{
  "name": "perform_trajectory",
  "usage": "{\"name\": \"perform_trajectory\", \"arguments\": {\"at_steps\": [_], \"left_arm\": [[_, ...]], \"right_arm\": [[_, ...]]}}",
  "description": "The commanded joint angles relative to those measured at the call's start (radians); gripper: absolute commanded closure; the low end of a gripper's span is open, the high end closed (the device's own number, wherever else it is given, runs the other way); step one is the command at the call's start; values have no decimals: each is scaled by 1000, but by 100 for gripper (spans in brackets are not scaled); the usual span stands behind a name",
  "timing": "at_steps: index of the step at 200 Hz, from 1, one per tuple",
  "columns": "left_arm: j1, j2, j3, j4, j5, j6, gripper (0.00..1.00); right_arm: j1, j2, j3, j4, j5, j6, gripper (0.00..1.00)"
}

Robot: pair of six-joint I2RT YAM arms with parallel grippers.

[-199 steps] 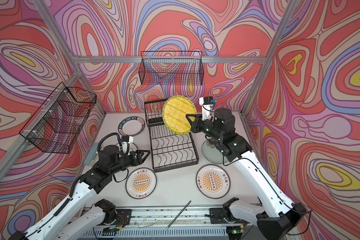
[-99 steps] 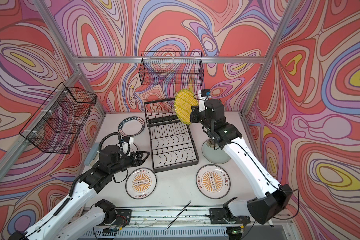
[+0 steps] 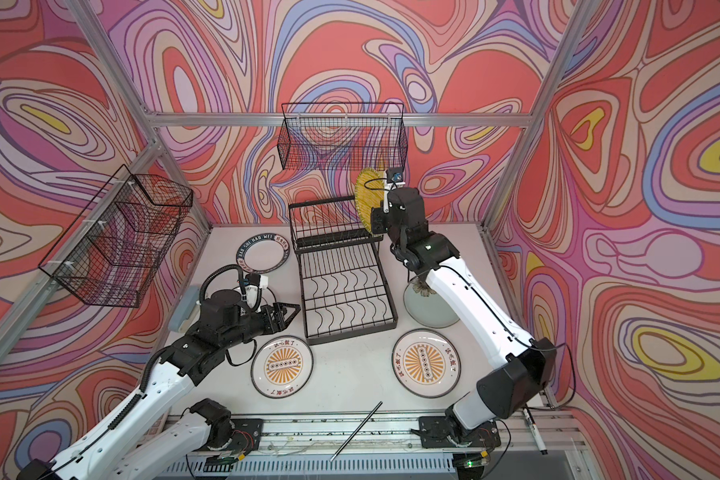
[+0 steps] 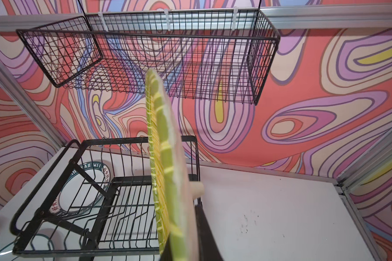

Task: Load the plates into the dish rack
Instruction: 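Carry the upright woven plate with the right gripper to the rack's far end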

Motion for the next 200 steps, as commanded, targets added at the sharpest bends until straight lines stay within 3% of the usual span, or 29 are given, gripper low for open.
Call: {"name": "perform_trajectory", "arguments": {"at_steps": [1,200], "left_arm": [[-1,-17,22,-4,6,0,36],[-1,-74,4,-51,-9,7,35]], "right_arm": [[11,29,60,62,79,-36,100],[48,245,221,69,259,-150,100]]}}
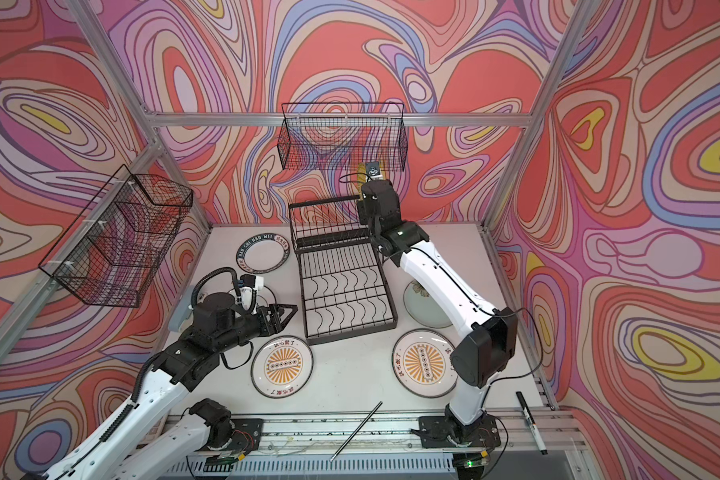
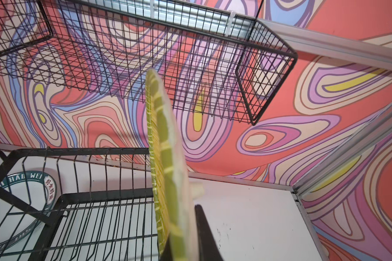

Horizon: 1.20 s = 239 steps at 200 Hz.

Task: Load the plates into the dish rack
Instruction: 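Carry the upright woven plate with the right gripper to the rack's far end, then lower the woven plate into the far rack slots with the right gripper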

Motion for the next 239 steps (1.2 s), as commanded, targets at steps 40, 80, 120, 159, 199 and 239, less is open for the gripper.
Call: {"name": "perform_trajectory", "arguments": {"at_steps": [40,80,120,159,199,239], "left_arm": [[-2,-15,3,-32,-9,12,35],[-1,-22,2,-41,-15,13,35],[-1,-30,-1,-51,-21,18,35],[-1,-30,-3,-48,-22,19,35],[-1,-28,-5,-50,-21,22,35],[-1,-31,-6,-54,-24,26,35]], "right_arm": [[6,52,40,62,55,-32,100],[6,63,35,74,68,-25,100],[6,74,33,76,78,-28,100],[6,80,21,81,84,-21,100],[5,88,13,65,97,9,100],[6,93,6,59,103,35,100]]}}
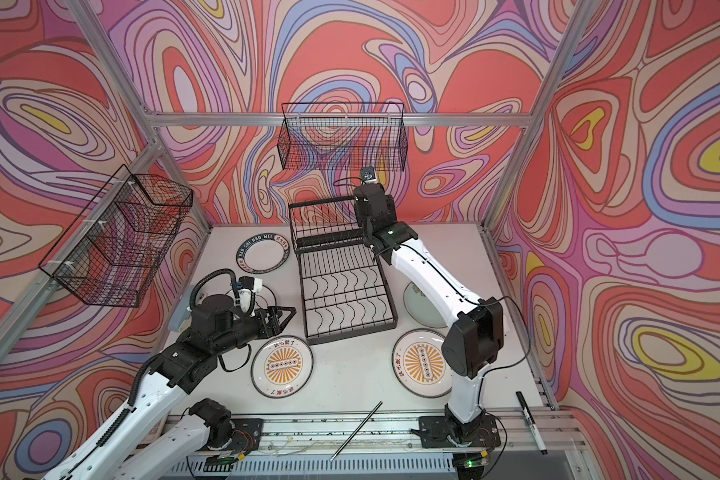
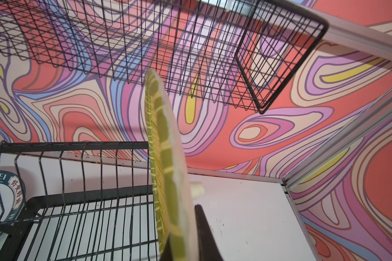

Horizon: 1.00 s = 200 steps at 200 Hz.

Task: Load the plates into the dish rack
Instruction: 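Lower the woven plate into the far rack slots with the right gripper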

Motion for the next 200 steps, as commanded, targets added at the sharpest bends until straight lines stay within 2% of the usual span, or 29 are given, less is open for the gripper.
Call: {"name": "perform_trajectory", "arguments": {"at_steps": [1,155,200], "left_arm": [[-1,-9,-6,-15,-16,15,35],[-1,-26,-8,-35,-26,25,35],[-2,-27,-5,-38,-26,26,35]], "right_arm": [[5,12,-6,34,29,34,100],[5,44,5,8,22,74,100],[4,48,6,1,19,73,90]]}}
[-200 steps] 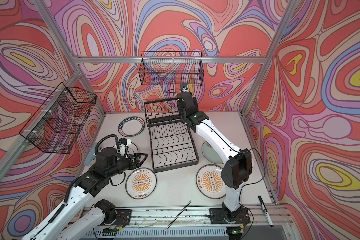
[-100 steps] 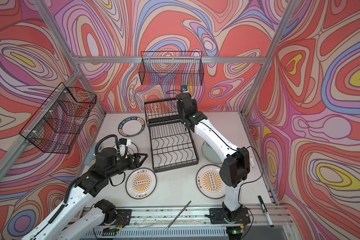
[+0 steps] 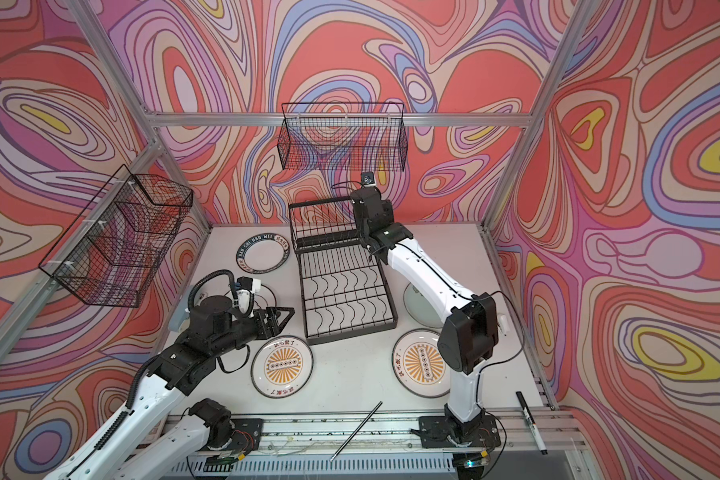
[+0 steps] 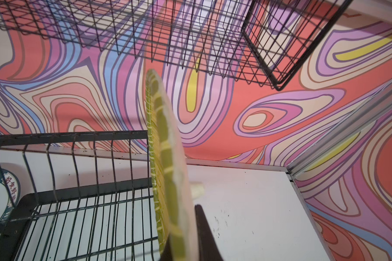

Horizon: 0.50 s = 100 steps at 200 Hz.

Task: Load the plates into the dish rack
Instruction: 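Lower the woven plate into the far rack slots with the right gripper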

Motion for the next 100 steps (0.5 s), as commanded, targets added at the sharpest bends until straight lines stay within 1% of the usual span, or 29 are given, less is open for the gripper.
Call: {"name": "perform_trajectory", "arguments": {"at_steps": [1,63,79,100], "left_arm": [[-1,-11,-3,-26,-8,15,35],[-1,-13,7,-27,-3,15,34],[-1,-12,9,-27,-3,16,34],[-1,-11,10,-27,0,13,35]], "right_arm": [[4,11,7,22,12,17,90],[4,8,14,10,9,12,83],[4,3,14,9,10,10,79],[5,-8,15,9,13,8,71]]}}
